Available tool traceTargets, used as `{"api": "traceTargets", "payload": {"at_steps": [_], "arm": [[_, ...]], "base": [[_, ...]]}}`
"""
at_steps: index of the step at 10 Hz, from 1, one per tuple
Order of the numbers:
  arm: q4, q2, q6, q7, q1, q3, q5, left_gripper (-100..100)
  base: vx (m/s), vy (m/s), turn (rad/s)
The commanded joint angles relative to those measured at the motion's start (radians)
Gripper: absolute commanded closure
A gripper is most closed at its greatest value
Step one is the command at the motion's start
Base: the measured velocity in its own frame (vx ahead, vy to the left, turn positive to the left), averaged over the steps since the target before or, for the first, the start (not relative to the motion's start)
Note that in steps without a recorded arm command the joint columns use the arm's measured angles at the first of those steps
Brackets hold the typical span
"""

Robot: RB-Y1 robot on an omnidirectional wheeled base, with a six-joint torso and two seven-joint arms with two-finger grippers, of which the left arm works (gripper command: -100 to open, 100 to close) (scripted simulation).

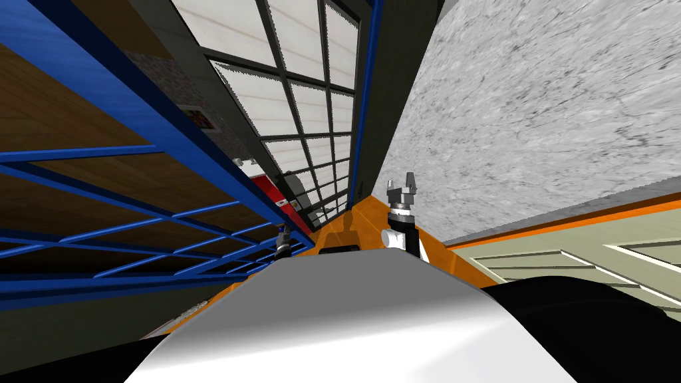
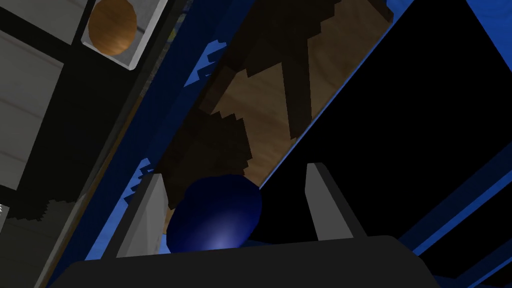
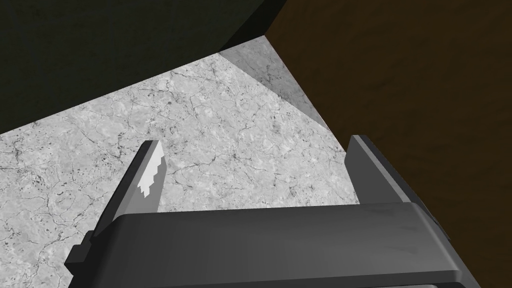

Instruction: Pull the door open

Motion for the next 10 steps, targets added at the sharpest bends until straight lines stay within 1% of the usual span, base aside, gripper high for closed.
{"api": "traceTargets", "payload": {"at_steps": [1, 2, 3, 4, 5, 6, 7, 8, 9, 10], "arm": [[-0.032, 0.014, 0.013, 0.028, 0.023, 0.01, 0.011, 100], [-0.032, 0.014, 0.013, 0.028, 0.023, 0.01, 0.011, 100], [-0.031, 0.018, 0.012, 0.066, 0.022, 0.0, 0.02, 100], [-0.031, 0.021, 0.011, 0.091, 0.021, -0.01, 0.03, 100], [-0.031, 0.021, 0.011, 0.105, 0.021, -0.01, 0.03, 100], [-0.031, 0.021, 0.011, 0.105, 0.021, -0.01, 0.03, 100], [-0.03, 0.024, 0.01, 0.144, 0.02, -0.019, 0.04, 100], [-0.03, 0.028, 0.009, 0.169, 0.018, -0.029, 0.05, 100], [-0.03, 0.028, 0.009, 0.184, 0.018, -0.029, 0.05, 100], [-0.029, 0.031, 0.008, 0.215, 0.017, -0.039, 0.06, 100]], "base": [[-0.024, 0.003, -0.017], [-0.007, 0.004, -0.021], [-0.03, 0.007, -0.013], [-0.048, 0.017, -0.066], [-0.032, 0.006, -0.044], [-0.012, -0.007, 0.013], [-0.029, -0.002, -0.012], [-0.043, 0.028, -0.062], [-0.033, 0.008, -0.053], [-0.035, -0.002, -0.045]]}}
